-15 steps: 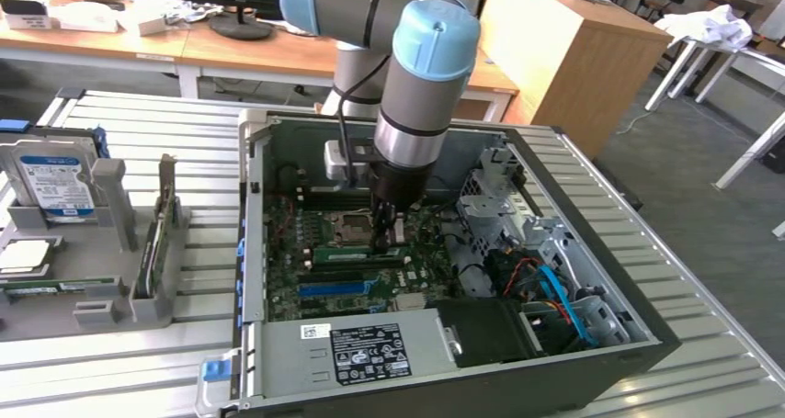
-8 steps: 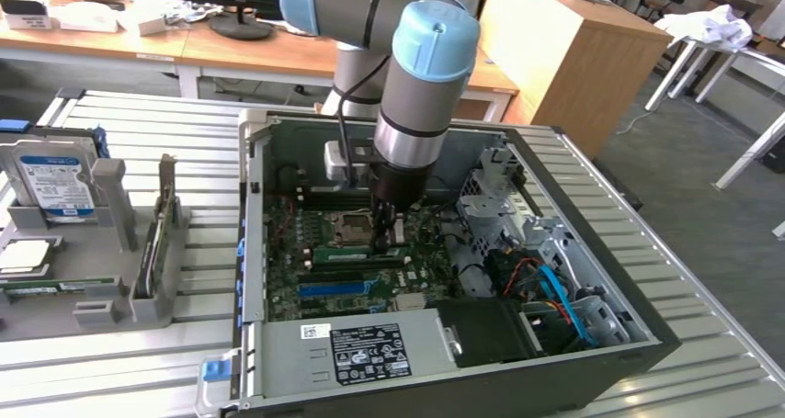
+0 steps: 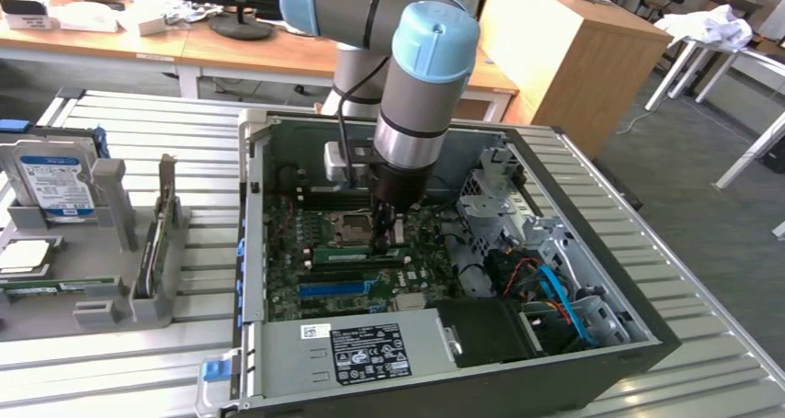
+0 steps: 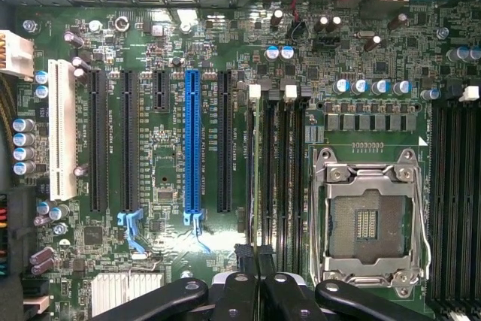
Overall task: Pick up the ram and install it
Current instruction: 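Insert the ram into the slot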
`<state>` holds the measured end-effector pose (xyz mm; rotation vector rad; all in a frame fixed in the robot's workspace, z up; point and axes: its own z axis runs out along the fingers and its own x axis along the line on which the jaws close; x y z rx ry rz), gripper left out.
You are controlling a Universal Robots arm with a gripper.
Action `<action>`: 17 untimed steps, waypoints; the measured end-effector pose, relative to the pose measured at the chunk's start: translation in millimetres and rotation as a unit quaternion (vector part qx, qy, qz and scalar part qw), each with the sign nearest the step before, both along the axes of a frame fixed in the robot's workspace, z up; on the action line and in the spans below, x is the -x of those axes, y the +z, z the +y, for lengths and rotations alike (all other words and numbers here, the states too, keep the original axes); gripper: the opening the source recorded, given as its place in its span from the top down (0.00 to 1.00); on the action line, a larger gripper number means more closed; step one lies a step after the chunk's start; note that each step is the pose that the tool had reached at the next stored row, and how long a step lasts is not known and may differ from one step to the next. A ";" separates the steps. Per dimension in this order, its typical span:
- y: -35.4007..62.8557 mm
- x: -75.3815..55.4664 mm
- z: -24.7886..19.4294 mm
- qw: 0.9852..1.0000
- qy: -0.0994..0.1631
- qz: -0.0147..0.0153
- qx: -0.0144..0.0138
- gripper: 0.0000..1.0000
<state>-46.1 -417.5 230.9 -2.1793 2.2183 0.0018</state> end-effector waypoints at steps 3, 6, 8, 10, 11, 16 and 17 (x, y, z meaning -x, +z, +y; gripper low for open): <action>-0.3 0.0 0.5 1.000 0.000 0.000 0.000 0.88; -0.4 -0.1 1.2 1.000 0.000 0.000 0.000 0.88; -0.5 0.0 1.5 1.000 0.000 0.000 0.000 0.88; -0.8 0.0 1.8 1.000 0.000 0.000 0.000 0.88; -0.8 0.0 1.8 1.000 0.000 0.000 0.000 0.88; -1.5 0.0 1.8 1.000 0.000 0.000 0.000 0.88; -1.6 0.0 1.8 1.000 0.000 0.000 0.000 0.88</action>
